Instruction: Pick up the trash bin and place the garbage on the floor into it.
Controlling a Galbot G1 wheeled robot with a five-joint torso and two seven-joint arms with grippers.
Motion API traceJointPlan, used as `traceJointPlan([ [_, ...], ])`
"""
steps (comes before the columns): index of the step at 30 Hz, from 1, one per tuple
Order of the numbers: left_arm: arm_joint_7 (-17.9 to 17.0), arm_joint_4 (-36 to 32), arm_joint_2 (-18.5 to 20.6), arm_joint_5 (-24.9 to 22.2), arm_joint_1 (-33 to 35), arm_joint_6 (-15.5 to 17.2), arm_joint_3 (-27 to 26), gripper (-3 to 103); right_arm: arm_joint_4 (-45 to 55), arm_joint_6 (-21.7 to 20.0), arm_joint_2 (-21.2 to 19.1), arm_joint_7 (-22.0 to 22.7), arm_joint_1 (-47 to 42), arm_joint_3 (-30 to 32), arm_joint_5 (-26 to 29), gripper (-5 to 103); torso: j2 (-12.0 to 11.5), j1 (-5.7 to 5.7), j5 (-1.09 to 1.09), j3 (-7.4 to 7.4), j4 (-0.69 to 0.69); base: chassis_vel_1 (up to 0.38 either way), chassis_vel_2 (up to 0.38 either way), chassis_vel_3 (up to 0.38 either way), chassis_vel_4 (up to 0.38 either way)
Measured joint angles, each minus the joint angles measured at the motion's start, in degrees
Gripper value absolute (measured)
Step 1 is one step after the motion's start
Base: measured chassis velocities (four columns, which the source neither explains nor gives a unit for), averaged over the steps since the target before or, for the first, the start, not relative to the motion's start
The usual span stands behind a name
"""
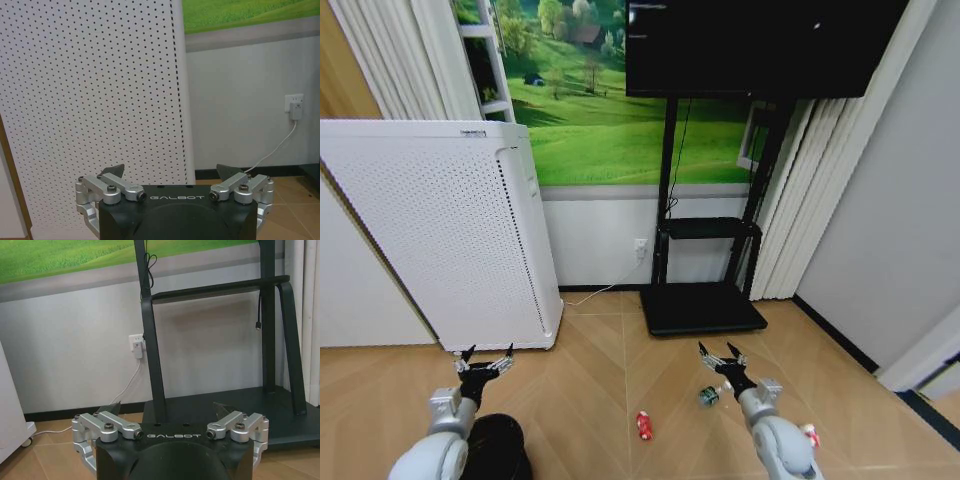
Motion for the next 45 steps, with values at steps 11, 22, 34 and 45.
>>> traceJointPlan([
  [11, -0.06, 0.1, -0.59, 0.44, -0.67, 0.21, 0.99, 100, -0.38, 0.11, -0.27, 0.0, 0.51, 0.12, 0.04, 100, 0.04, 0.01, 0.0, 0.03, 0.0, 0.021, -0.015, -0.021, 0.026],
  [22, -17.1, -1.95, -4.37, -1.39, 0.27, 13.08, 1.31, 100, -1.87, 0.76, -0.45, -0.02, 1.19, -0.02, 1.13, 100, 0.06, 0.01, 0.01, 0.04, 0.0, 0.068, -0.064, -0.062, 0.058],
  [34, -20.93, -11.81, -6.78, -9.63, 8.9, 30.5, -1.93, 100, -3.13, 0.96, -0.07, 1.71, -0.08, 2.54, 3.22, 100, 0.07, 0.02, 0.0, 0.05, -0.02, 0.0, 0.0, 0.0, 0.0],
  [45, -4.99, -5.39, -5.88, -5.14, 17.15, 25.84, -8.66, 100, -4.32, 0.95, 0.15, 3.12, 0.82, 2.51, 4.3, 100, 0.08, 0.02, 0.01, 0.05, 0.0, 0.0, 0.0, 0.0, 0.0],
])
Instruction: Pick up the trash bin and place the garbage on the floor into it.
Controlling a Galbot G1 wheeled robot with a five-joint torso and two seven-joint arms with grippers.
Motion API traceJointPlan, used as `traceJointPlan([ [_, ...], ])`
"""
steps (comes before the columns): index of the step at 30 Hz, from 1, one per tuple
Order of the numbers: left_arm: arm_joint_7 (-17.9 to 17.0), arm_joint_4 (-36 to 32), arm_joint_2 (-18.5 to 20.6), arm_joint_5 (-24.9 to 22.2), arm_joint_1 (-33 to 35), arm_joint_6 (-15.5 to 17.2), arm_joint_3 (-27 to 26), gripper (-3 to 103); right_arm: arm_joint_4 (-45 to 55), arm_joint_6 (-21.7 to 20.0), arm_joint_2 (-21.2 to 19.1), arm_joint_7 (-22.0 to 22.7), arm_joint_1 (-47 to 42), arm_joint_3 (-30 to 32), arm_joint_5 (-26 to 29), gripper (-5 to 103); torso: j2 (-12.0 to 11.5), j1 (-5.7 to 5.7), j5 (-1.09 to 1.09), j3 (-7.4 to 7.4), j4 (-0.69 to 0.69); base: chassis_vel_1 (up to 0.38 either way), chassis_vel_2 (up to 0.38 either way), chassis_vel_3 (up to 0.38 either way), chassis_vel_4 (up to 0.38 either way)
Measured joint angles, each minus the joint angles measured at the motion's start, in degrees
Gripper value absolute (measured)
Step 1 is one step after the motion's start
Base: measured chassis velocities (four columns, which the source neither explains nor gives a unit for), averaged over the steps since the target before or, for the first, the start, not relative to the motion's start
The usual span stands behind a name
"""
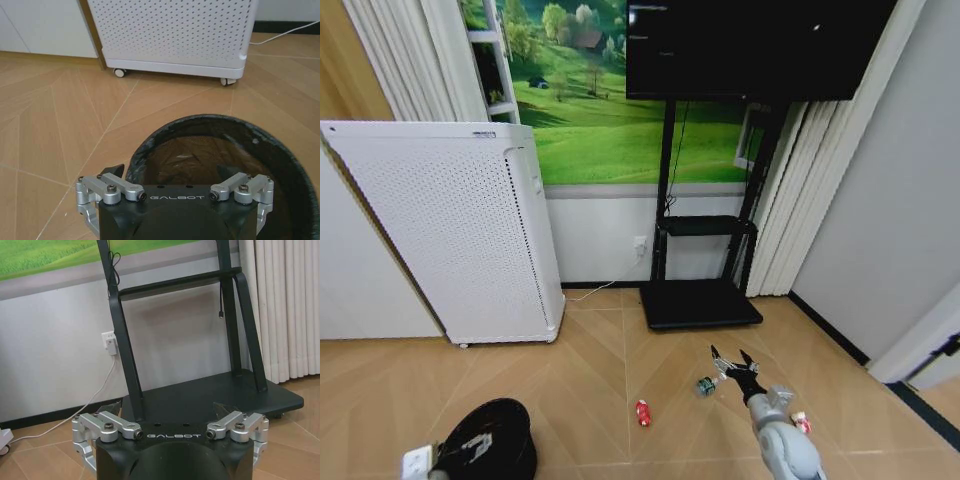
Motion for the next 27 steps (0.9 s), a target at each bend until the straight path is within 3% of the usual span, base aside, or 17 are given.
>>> traceJointPlan([
  [8, 2.82, 3.72, 0.46, -0.2, 2.55, -2.49, -1.45, 100, -1.76, 1.34, -0.65, 1.2, -0.4, 0.22, 0.49, 100, 0.0, 0.0, 0.0, 0.01, 0.0, 0.0, 0.0, 0.0, 0.0],
  [14, 3.02, 5.6, 0.98, 0.22, 3.48, -3.71, -1.64, 100, -2.45, 1.7, -0.86, 2.43, -0.21, 0.35, 0.91, 100, 0.0, 0.0, 0.0, 0.01, 0.0, 0.0, 0.0, 0.0, 0.0],
  [25, 2.29, 11.46, 2.05, 1.31, -2.36, -2.9, 1.12, 102, -2.7, 1.93, -0.92, 3.2, 0.16, 0.12, 0.94, 100, 0.0, 0.01, 0.0, 0.01, 0.0, 0.0, 0.0, 0.0, 0.0],
  [26, 2.1, 11.52, 1.92, 1.31, -2.61, -2.59, 1.43, 93, -2.73, 1.93, -1.03, 3.26, 0.25, 0.2, 0.96, 100, 0.0, 0.01, 0.0, 0.01, 0.0, 0.0, 0.0, 0.0, 0.0],
  [27, 2.1, 11.52, 1.92, 1.31, -2.61, -2.59, 1.43, 93, -2.73, 1.93, -1.03, 3.26, 0.25, 0.2, 0.96, 100, 0.0, 0.01, 0.0, 0.01, 0.0, 0.0, 0.0, 0.0, 0.0],
])
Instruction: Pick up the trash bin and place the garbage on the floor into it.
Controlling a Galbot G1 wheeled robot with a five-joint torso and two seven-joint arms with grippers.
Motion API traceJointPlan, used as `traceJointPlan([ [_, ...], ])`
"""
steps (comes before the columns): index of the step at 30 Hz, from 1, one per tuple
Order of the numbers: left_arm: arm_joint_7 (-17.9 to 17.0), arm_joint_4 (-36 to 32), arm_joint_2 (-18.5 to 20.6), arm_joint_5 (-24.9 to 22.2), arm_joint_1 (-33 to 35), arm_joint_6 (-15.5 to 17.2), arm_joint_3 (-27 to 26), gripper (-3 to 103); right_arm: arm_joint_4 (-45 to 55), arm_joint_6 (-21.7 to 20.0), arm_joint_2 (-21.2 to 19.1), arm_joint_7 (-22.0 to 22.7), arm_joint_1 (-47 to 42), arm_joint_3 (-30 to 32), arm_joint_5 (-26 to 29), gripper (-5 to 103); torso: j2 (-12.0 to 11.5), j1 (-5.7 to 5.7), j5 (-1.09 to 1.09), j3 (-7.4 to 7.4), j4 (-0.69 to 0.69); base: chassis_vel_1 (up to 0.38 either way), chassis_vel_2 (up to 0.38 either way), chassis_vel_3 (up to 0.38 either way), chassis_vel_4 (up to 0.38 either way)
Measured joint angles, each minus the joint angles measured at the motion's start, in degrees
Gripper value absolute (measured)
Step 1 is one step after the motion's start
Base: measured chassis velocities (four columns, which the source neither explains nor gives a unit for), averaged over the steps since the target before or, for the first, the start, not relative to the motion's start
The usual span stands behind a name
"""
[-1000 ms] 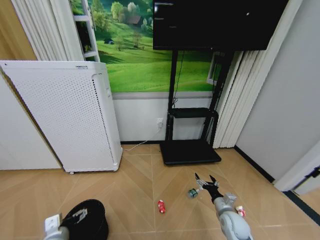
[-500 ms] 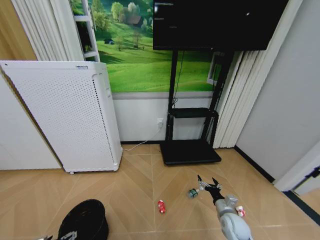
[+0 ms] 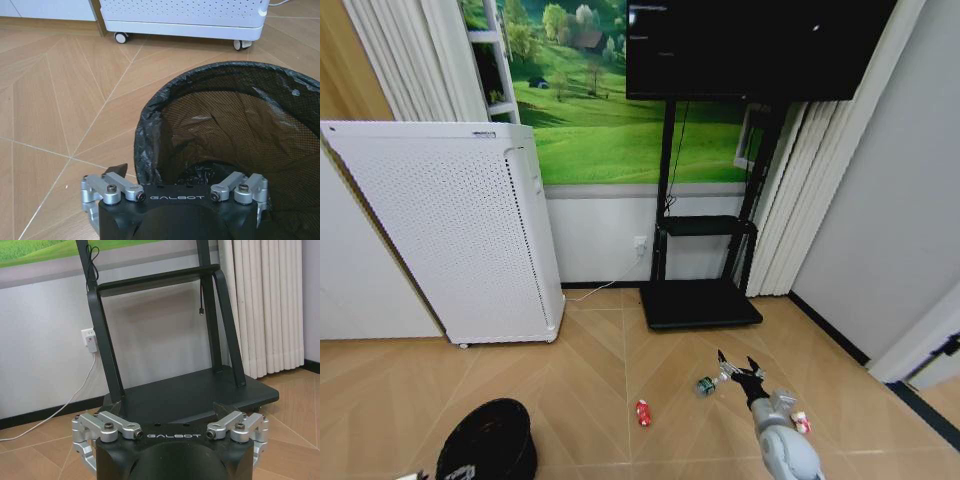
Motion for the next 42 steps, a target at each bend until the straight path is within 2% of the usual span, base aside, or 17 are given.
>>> traceJointPlan([
  [3, -0.28, 0.23, -0.13, -0.04, -0.3, 0.17, 0.38, 87, -0.07, 0.0, -0.06, 0.09, 0.05, 0.06, 0.02, 100, 0.0, 0.0, 0.0, 0.0, 0.0, 0.0, 0.0, 0.0, 0.0],
  [6, -0.6, 1.24, -0.13, -0.09, -1.01, -0.06, 0.63, 71, -0.22, -0.12, 0.04, 0.08, 0.15, 0.05, -0.01, 100, 0.0, 0.0, 0.0, 0.0, 0.0, 0.0, 0.0, 0.0, 0.0],
  [7, -0.6, 1.24, -0.13, -0.09, -1.01, -0.06, 0.63, 71, -0.22, -0.12, 0.04, 0.08, 0.15, 0.05, -0.01, 100, 0.0, 0.0, 0.0, 0.0, 0.0, 0.0, 0.0, 0.0, 0.0],
  [10, -1.42, 2.61, 0.2, 0.1, -2.12, -1.36, 1.1, 55, -0.68, -0.27, 0.18, -0.04, 0.58, -0.26, -0.35, 100, 0.0, 0.0, 0.0, 0.0, 0.0, 0.0, 0.0, 0.0, 0.0],
  [11, -1.42, 2.61, 0.2, 0.1, -2.12, -1.36, 1.1, 55, -0.68, -0.27, 0.18, -0.04, 0.58, -0.26, -0.35, 100, 0.0, 0.0, 0.0, 0.0, 0.0, 0.0, 0.0, 0.0, 0.0],
  [14, -1.45, 3.13, 0.52, 0.16, -3.03, -1.54, 1.12, 38, -0.83, -0.94, 0.19, 0.09, 1.45, -0.52, -0.46, 100, 0.0, 0.0, 0.0, 0.0, 0.0, 0.0, 0.0, 0.0, 0.0],
  [16, -1.45, 3.16, 0.55, 0.13, -3.24, -1.54, 1.12, 38, -0.83, -1.13, 0.16, 0.17, 1.66, -0.61, -0.46, 100, 0.0, 0.0, 0.0, 0.0, 0.0, 0.0, 0.0, 0.0, 0.0],
  [17, -1.45, 3.17, 0.55, 0.08, -3.53, -1.56, 1.12, 28, -0.81, -1.28, 0.12, 0.25, 1.85, -0.72, -0.46, 100, 0.0, 0.0, 0.0, 0.0, 0.01, 0.0, 0.0, 0.0, 0.0],
  [20, -1.49, 3.21, 0.53, 0.03, -3.87, -1.69, 1.22, 23, -0.8, -1.4, 0.08, 0.29, 1.97, -0.81, -0.46, 100, 0.0, 0.0, 0.0, 0.0, 0.01, 0.0, 0.0, 0.0, 0.0],
  [23, -1.51, 3.4, 0.49, -0.08, -4.44, -3.62, 1.75, 10, -0.81, -1.42, 0.11, 0.39, 1.88, -0.88, -0.55, 100, 0.0, 0.0, 0.01, 0.0, 0.01, 0.0, 0.0, 0.0, 0.0],
  [30, -1.39, 4.56, 0.53, 0.57, -6.22, -9.65, 2.67, 8, -0.96, -1.36, 0.29, 0.42, 1.51, -0.84, -0.85, 100, 0.0, 0.0, 0.0, 0.0, 0.0, 0.0, 0.0, 0.0, 0.0],
  [35, -1.27, 5.29, 0.53, 0.82, -6.92, -12.01, 3.04, 7, -0.95, -1.35, 0.33, 0.49, 1.5, -0.81, -0.92, 100, 0.0, 0.0, 0.01, 0.0, 0.0, 0.0, 0.0, 0.0, 0.0],
  [38, -0.34, 7.74, 0.16, 2.87, -10.17, -19.36, 4.63, 7, -0.83, -1.34, 0.54, 0.59, 1.49, -0.92, -1.41, 100, 0.0, 0.0, -0.02, 0.0, 0.01, 0.0, 0.0, 0.0, 0.0],
  [42, -0.06, 7.93, 0.12, 3.85, -12.27, -21.34, 5.7, 7, -0.75, -1.35, 0.75, 0.6, 1.39, -1.14, -1.83, 100, 0.0, 0.0, 0.0, 0.01, 0.0, 0.0, 0.0, 0.0, 0.0],
])
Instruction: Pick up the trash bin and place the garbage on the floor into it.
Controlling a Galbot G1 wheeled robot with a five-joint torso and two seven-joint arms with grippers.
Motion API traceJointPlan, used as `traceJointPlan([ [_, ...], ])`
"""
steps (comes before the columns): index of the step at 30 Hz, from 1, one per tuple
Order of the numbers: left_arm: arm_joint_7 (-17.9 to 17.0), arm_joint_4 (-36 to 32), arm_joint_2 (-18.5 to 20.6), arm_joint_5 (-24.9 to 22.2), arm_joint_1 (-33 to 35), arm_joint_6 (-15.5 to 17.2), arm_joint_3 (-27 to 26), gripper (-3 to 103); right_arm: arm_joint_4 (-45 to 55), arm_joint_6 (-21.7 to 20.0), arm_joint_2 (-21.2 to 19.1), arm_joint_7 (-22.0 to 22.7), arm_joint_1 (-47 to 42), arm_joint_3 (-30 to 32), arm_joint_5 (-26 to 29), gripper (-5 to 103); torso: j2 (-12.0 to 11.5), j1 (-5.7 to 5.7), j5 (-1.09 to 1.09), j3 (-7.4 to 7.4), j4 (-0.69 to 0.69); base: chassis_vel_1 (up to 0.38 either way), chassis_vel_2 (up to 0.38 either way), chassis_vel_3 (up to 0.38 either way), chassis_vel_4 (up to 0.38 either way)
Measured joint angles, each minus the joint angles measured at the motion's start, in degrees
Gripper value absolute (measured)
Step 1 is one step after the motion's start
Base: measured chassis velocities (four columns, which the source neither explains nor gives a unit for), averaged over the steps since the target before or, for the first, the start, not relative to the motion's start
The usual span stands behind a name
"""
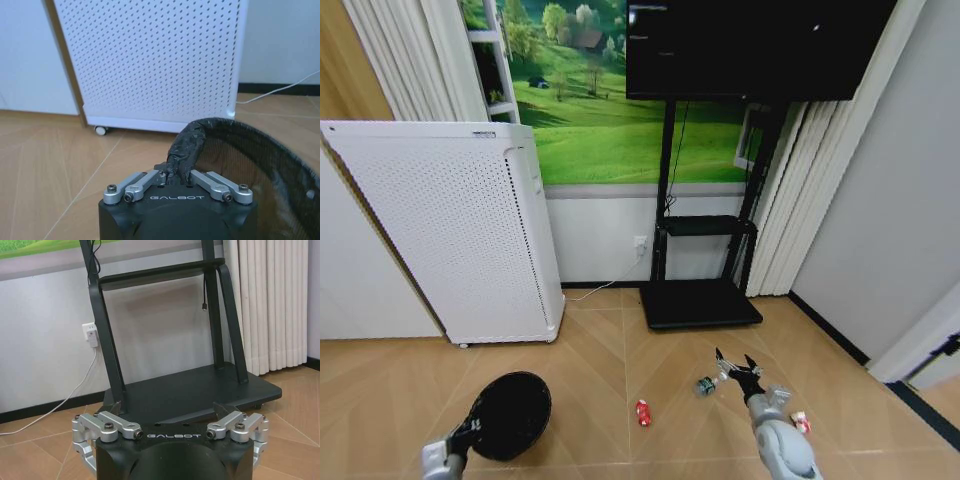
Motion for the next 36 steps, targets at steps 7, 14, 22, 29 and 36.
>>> traceJointPlan([
  [7, 0.56, 2.27, 0.35, 2.53, -4.93, -5.15, 2.13, 7, 0.38, -0.16, 0.36, 0.0, -0.21, -0.11, -0.32, 100, 0.0, 0.0, -0.01, 0.0, -0.01, 0.0, 0.0, 0.0, 0.0],
  [14, 2.55, 3.64, 1.06, 2.86, -9.93, -10.23, 4.25, 7, 0.4, -0.17, 0.49, 0.29, 0.06, -0.46, -0.62, 100, 0.0, 0.0, 0.0, 0.0, 0.01, 0.0, 0.0, 0.0, 0.0],
  [22, 6.87, 6.9, 1.86, 0.06, -17.12, -14.49, 9.46, 7, 0.3, -0.96, 1.68, 0.64, 0.28, -1.58, -1.14, 100, 0.0, 0.0, -0.01, 0.0, 0.0, 0.0, 0.0, 0.0, 0.0],
  [29, 7.2, 7.46, 2.2, -0.39, -22.03, -12.88, 14.25, 7, 0.22, -2.15, 1.44, -1.53, 0.19, -2.85, -2.44, 100, 0.0, 0.0, 0.0, 0.0, 0.0, 0.0, 0.0, 0.0, 0.0],
  [36, 5.94, 8.14, 2.19, -0.38, -26.83, -10.29, 20.21, 7, 0.2, -4.2, 0.77, -4.49, 0.54, -4.28, -4.15, 100, 0.0, 0.0, 0.01, 0.0, 0.0, 0.0, 0.0, 0.0, 0.0],
])
